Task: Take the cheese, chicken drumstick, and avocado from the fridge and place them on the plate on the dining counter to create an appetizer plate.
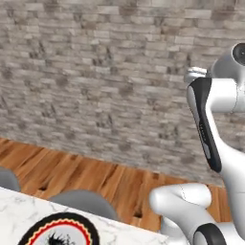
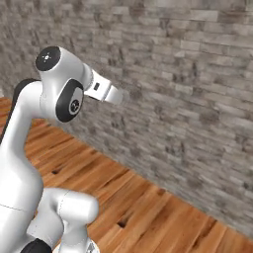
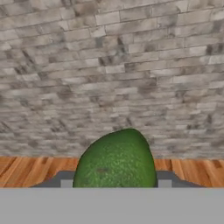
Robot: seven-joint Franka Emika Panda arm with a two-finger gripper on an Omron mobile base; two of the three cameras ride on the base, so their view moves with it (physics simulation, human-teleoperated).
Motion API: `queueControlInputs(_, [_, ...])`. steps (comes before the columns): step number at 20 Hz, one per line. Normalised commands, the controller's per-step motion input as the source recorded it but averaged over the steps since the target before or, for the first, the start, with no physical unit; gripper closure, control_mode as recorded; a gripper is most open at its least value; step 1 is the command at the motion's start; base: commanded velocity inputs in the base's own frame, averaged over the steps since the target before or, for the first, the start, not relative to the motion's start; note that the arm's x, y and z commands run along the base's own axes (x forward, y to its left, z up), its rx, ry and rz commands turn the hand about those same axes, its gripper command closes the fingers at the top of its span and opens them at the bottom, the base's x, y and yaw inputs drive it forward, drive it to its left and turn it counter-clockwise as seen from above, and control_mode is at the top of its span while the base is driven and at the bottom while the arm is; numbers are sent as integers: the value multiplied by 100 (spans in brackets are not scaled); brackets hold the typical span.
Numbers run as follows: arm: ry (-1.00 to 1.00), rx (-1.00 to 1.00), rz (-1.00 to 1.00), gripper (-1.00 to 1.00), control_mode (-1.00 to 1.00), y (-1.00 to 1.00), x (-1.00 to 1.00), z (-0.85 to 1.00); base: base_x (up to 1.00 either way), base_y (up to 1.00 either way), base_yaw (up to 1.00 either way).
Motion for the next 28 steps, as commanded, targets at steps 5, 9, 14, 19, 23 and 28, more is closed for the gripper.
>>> queueControlInputs(5, [0,0,0,100,100,0,0,0,0,-48,67])
queueControlInputs(9, [0,0,0,100,100,0,0,0,0,-44,67])
queueControlInputs(14, [0,0,0,100,100,0,0,0,0,-47,67])
queueControlInputs(19, [0,0,0,100,100,0,0,0,0,-73,62])
queueControlInputs(23, [0,0,0,100,100,0,0,0,0,-81,60])
queueControlInputs(28, [0,0,0,100,100,0,0,0,0,-37,61])
